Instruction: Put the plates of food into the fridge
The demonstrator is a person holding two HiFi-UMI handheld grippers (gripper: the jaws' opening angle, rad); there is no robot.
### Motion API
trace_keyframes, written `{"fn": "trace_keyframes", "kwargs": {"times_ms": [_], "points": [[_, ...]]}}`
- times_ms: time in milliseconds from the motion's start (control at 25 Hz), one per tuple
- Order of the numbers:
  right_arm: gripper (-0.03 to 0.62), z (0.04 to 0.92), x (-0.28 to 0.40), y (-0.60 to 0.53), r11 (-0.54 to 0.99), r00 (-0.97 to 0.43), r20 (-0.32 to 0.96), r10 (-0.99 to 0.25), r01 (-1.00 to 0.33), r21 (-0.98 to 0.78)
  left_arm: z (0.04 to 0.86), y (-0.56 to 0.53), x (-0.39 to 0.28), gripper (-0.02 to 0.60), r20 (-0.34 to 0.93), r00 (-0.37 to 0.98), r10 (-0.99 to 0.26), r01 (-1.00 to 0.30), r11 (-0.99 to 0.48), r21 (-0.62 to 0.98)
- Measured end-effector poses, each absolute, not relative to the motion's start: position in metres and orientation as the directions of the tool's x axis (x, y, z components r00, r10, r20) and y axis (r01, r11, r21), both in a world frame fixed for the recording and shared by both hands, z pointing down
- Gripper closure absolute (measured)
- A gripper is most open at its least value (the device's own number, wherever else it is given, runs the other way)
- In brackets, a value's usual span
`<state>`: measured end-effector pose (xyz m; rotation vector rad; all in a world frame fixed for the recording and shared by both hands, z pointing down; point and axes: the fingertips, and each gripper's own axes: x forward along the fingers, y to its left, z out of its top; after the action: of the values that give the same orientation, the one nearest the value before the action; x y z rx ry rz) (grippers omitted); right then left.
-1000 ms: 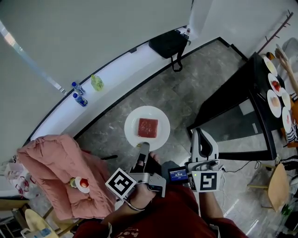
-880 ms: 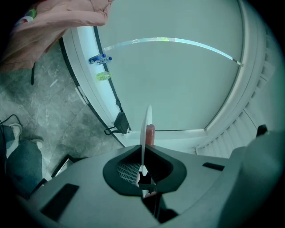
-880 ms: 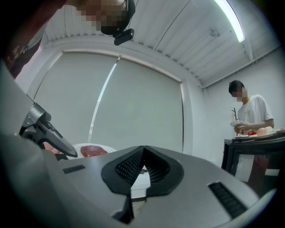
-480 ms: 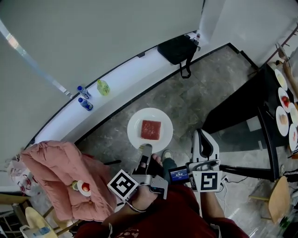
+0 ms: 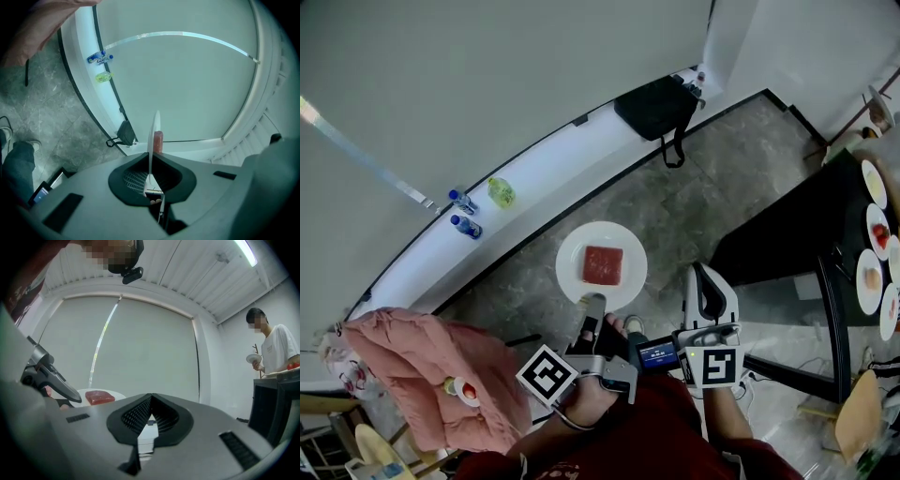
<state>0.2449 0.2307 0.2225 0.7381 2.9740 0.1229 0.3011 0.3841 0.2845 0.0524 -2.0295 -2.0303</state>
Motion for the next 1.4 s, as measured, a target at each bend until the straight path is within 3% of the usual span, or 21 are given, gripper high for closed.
{"fn": "trace_keyframes", "kwargs": {"times_ms": [640,1400], "points": [[0.583,0.223,0.145,0.175,0.898,-0.898,-0.04,0.438,0.435,0.065,0.28,0.335,0.203,0.565,0.183,-0.959,-0.216,0.182,0.027,0.983],[0.583,0.231,0.082,0.153,0.947,-0.948,-0.035,0.316,0.312,0.081,0.291,0.313,0.118,0.565,0.175,-0.918,-0.357,0.175,0.033,0.984]]}}
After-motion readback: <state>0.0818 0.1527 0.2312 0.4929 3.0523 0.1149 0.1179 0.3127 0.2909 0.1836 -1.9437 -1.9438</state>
